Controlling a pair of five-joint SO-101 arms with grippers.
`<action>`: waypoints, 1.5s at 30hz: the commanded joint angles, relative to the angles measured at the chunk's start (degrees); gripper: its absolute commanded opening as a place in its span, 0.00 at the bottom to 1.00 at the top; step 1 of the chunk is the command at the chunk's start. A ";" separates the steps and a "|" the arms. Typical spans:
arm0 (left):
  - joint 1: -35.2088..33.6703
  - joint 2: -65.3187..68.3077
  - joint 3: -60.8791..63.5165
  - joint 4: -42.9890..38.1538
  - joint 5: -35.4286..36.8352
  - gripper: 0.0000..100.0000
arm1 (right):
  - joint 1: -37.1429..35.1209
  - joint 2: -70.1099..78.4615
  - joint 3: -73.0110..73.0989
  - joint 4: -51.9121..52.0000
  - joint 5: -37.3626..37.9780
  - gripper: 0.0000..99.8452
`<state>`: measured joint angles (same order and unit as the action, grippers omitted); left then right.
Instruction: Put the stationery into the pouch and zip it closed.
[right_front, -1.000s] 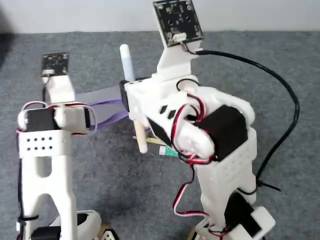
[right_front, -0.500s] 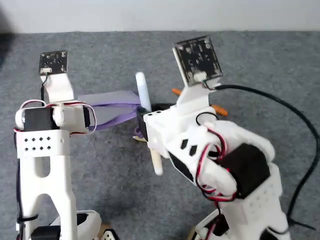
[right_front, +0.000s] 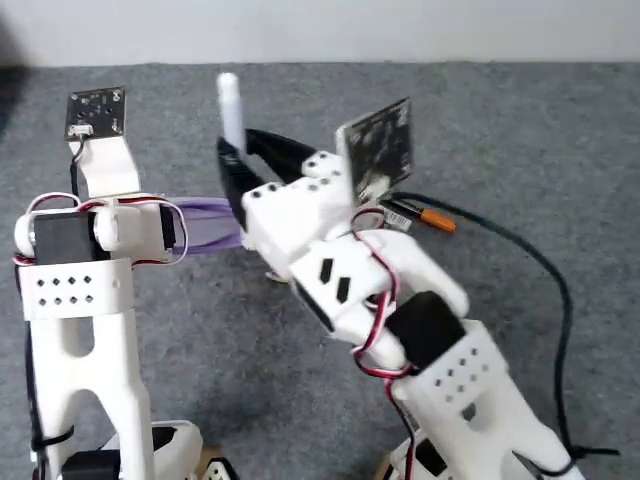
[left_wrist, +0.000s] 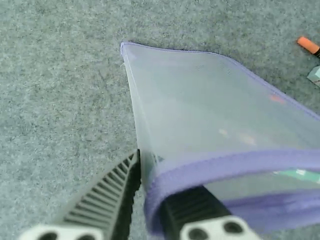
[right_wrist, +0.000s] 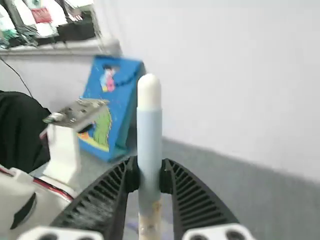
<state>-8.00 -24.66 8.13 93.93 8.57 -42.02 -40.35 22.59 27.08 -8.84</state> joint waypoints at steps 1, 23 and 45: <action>-0.09 -0.18 -3.21 0.35 0.53 0.01 | -1.71 0.40 2.90 -13.85 5.63 0.01; -0.09 -0.35 -3.47 1.58 2.29 0.01 | -3.03 0.48 18.55 -12.44 10.46 0.10; -8.88 -0.79 -3.30 2.37 2.20 0.01 | 10.51 -4.62 0.26 37.49 6.42 0.04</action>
<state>-13.98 -24.66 8.04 95.34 10.15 -34.11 -46.07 26.11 58.46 -2.07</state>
